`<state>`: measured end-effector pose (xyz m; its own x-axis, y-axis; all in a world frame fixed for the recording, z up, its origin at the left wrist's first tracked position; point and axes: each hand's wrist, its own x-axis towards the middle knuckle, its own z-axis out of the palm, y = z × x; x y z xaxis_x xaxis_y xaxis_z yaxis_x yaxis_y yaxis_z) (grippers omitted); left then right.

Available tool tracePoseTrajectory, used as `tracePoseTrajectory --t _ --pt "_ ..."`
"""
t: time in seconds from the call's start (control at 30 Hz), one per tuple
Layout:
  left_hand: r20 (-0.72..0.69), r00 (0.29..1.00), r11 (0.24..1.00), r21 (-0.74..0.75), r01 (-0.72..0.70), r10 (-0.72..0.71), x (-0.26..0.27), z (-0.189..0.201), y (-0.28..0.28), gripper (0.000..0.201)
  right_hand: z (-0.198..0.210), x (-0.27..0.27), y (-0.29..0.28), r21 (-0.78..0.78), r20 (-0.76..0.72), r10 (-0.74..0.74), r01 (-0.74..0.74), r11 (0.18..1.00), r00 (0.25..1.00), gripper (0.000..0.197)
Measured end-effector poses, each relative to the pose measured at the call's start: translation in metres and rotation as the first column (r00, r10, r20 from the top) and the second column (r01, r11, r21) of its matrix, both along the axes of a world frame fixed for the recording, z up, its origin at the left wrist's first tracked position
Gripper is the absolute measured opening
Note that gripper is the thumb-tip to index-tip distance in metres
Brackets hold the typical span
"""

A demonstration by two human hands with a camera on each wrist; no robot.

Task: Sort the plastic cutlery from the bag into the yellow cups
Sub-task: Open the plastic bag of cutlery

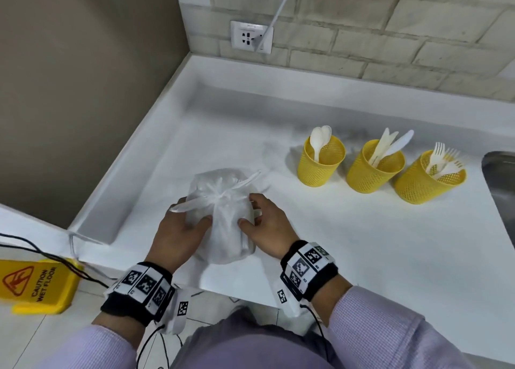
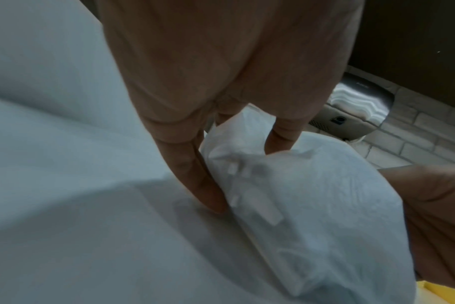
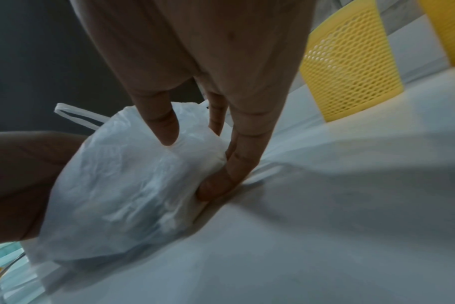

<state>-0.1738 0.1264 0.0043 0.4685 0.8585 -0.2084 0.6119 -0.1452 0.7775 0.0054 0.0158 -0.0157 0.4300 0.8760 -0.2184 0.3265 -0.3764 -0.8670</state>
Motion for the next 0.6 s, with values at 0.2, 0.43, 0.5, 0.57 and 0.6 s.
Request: tracePoseTrajectory --t 0.2,0.43,0.5,0.57,0.6 --pt "-0.044 0.995 0.989 0.114 0.095 -0.091 0.026 -0.006 -0.034 0.038 -0.001 0.023 -0.044 0.02 -0.009 -0.054 0.054 0.998 0.999 0.052" --pt "-0.038 0.98 0.963 0.184 0.197 -0.194 0.068 -0.008 -0.091 0.037 -0.002 0.062 -0.113 0.025 -0.014 -0.122 0.122 0.992 0.992 0.049" --pt "-0.033 0.978 0.959 0.189 0.21 -0.208 0.083 -0.008 -0.108 0.035 -0.005 0.075 -0.135 0.024 -0.02 -0.153 0.153 0.988 0.988 0.049" --pt "-0.013 0.973 0.957 0.179 0.227 -0.229 0.098 -0.008 -0.125 0.033 -0.006 0.088 -0.156 0.027 -0.012 -0.176 0.177 0.984 0.984 0.048" --pt "-0.001 0.971 0.956 0.174 0.237 -0.241 0.104 -0.007 -0.132 0.033 -0.007 0.094 -0.165 0.033 -0.004 -0.184 0.184 0.982 0.983 0.046"
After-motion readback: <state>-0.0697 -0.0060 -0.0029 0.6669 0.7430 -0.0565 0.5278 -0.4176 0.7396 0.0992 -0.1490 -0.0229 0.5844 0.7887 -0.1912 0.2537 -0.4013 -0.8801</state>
